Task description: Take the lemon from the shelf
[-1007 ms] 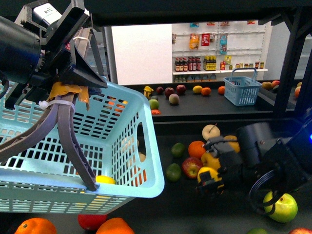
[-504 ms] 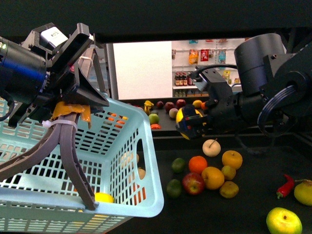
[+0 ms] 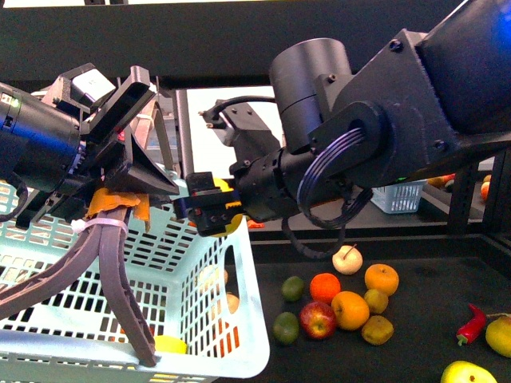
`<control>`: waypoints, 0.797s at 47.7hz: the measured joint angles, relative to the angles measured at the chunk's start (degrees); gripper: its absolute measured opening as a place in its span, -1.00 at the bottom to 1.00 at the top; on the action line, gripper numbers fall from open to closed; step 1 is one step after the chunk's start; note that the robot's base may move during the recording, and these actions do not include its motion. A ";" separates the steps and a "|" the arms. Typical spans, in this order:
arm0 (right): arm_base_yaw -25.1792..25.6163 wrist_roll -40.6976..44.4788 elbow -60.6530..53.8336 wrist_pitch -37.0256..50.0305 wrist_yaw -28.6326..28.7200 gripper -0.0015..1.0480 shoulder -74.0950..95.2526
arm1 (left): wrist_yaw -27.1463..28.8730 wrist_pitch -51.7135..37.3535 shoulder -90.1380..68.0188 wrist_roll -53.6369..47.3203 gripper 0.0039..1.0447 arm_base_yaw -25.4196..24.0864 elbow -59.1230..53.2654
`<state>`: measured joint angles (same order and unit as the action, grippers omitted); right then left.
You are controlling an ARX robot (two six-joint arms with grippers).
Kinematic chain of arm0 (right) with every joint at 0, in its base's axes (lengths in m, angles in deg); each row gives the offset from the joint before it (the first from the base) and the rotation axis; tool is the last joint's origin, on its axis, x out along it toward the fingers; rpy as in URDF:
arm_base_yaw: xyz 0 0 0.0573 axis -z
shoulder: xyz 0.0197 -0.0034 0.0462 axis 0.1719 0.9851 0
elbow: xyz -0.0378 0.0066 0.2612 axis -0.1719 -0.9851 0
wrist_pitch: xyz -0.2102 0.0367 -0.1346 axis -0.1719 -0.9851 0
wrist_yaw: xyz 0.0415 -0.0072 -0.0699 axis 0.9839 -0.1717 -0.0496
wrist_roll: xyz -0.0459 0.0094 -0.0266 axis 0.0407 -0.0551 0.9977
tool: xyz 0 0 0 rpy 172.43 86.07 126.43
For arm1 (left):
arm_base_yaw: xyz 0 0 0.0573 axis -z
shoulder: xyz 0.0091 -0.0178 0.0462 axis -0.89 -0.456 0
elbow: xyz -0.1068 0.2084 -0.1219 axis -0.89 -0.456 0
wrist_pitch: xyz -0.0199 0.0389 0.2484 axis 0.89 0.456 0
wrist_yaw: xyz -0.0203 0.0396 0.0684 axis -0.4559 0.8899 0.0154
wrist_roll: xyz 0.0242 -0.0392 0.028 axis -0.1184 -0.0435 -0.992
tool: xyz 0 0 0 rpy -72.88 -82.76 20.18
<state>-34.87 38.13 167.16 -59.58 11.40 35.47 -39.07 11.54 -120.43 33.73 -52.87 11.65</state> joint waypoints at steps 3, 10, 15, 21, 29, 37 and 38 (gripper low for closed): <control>-0.96 -0.15 0.92 -0.46 -0.48 0.09 0.90 | 0.00 0.00 0.00 0.00 -0.75 0.00 0.00; -1.99 -0.52 1.75 -1.79 -1.14 0.08 2.21 | 1.03 0.00 0.00 0.02 -0.75 -0.22 0.00; -2.19 -0.74 1.75 -1.64 -1.03 0.36 2.51 | 1.51 0.00 0.00 0.00 -0.76 -0.42 0.00; -2.47 -0.83 1.75 -1.57 -0.85 0.74 2.54 | 1.29 0.00 0.00 -0.04 -0.76 -0.46 0.11; -2.56 -0.83 1.73 -1.68 -0.96 0.85 2.54 | 0.48 0.00 0.02 0.13 -0.76 -0.42 0.13; 1.07 0.04 -1.53 -1.68 -2.97 0.85 -0.22 | -0.35 0.00 0.02 0.11 -0.76 -0.07 0.13; 1.86 0.24 -2.03 -1.66 -3.48 0.85 -0.83 | -0.24 0.00 0.02 0.04 -0.76 0.02 0.13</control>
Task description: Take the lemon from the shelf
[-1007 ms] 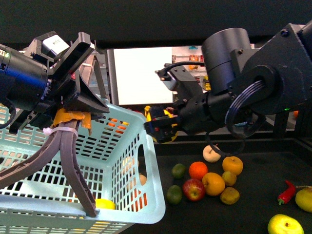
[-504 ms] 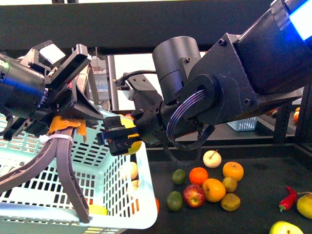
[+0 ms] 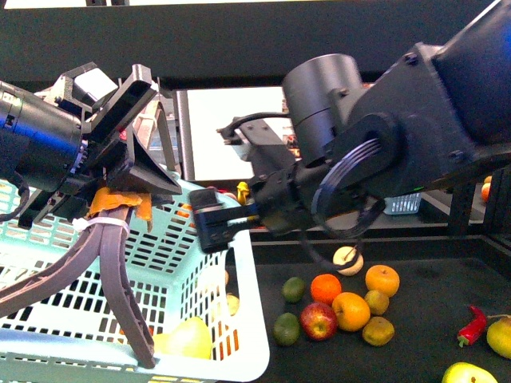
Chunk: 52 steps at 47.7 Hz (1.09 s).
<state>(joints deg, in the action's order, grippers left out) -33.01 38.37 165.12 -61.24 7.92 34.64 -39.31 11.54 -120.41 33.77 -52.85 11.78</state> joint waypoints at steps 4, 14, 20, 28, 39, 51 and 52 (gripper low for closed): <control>3.32 0.70 -2.12 0.61 -2.47 0.85 -3.02 | 0.17 0.00 0.00 0.07 -0.76 0.00 0.00; 12.22 4.07 -11.02 5.92 -8.28 0.85 -14.40 | 0.22 0.00 0.00 0.04 -0.76 0.00 0.00; 15.23 5.60 -19.98 9.35 -11.21 0.85 -24.79 | 0.28 0.00 0.00 0.04 -0.76 0.00 0.00; 17.53 4.74 -33.16 9.16 -11.45 0.85 -42.16 | 0.20 0.00 -0.02 0.04 -0.76 0.00 0.00; 17.92 1.07 -48.26 -1.09 -12.46 0.85 -68.76 | 0.26 0.00 0.00 0.04 -0.76 0.00 0.00; 11.69 -1.42 -56.61 -15.28 -21.90 0.64 -93.90 | 0.28 0.00 -0.02 0.04 -0.76 0.00 0.00; 11.76 -1.46 -57.72 -15.19 -21.40 0.58 -95.76 | 0.26 0.00 0.00 0.02 -0.76 0.00 0.00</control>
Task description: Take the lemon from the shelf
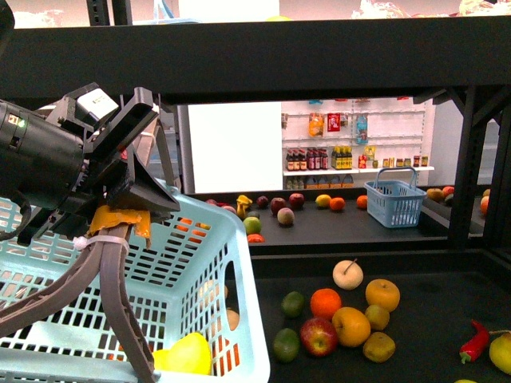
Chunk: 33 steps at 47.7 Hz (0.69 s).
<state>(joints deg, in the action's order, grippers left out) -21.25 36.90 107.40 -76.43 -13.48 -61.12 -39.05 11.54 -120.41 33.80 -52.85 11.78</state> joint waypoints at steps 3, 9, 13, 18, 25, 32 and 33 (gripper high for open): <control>0.59 -0.04 -2.51 1.05 0.76 0.42 -3.87 | 0.13 0.00 -0.02 0.02 -0.76 0.00 0.00; 7.80 -0.11 -10.38 3.34 8.96 0.02 -8.46 | 0.00 0.00 -0.02 -0.09 -0.76 0.02 0.00; 10.69 -0.22 -15.30 4.33 10.19 -0.28 -10.56 | 0.07 0.00 -0.02 -0.07 -0.76 0.02 0.00; 11.02 -0.24 -17.33 5.22 10.64 -0.61 -12.04 | 0.07 0.00 -0.02 0.09 -0.76 -0.02 0.00; 11.15 -0.28 -19.17 6.01 10.69 -0.95 -13.62 | 0.11 0.00 -0.02 0.00 -0.76 0.00 0.00; 11.17 -0.28 -21.03 6.47 10.71 -0.95 -14.80 | 0.11 0.00 -0.02 -0.07 -0.76 0.00 0.00; 11.17 -0.31 -21.29 6.56 10.71 -0.95 -14.99 | 0.11 0.00 -0.02 -0.07 -0.76 0.00 0.00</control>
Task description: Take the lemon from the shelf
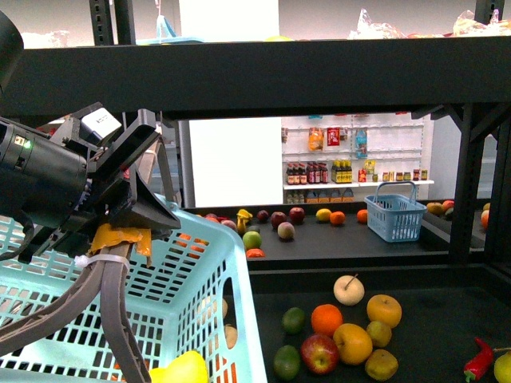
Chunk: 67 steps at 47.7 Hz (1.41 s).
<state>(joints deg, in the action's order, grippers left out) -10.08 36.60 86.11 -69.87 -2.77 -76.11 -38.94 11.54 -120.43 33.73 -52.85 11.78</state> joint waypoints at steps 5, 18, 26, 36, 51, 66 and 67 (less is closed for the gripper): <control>0.00 0.02 -0.94 0.15 0.02 -0.95 -0.68 | -0.02 0.00 0.00 0.04 -0.76 0.00 0.00; 0.04 0.00 -3.13 0.68 0.04 -0.95 -2.51 | 0.00 0.00 0.00 0.02 -0.76 0.00 0.00; 0.07 0.00 -4.48 0.94 0.04 -0.95 -4.00 | 0.00 0.00 0.00 0.02 -0.76 0.00 0.00; 0.07 0.00 -5.40 1.05 0.09 -0.95 -5.11 | -0.04 0.00 0.00 0.02 -0.76 0.00 0.00; 0.07 0.04 -5.40 1.05 0.09 -0.91 -5.16 | -0.02 0.00 0.00 0.02 -0.76 0.00 0.00; 0.07 0.00 -5.40 1.05 0.09 0.45 -5.20 | -1.99 -24.50 0.13 17.29 -0.80 -1.16 -5.88; 0.07 0.00 -5.40 1.05 0.09 0.55 -5.20 | -1.38 -24.68 0.13 18.36 -0.80 -1.55 -5.86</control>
<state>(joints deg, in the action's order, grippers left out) -10.02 36.60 80.71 -68.82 -2.68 -81.31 -40.32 -13.14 -120.30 52.09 -54.40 5.92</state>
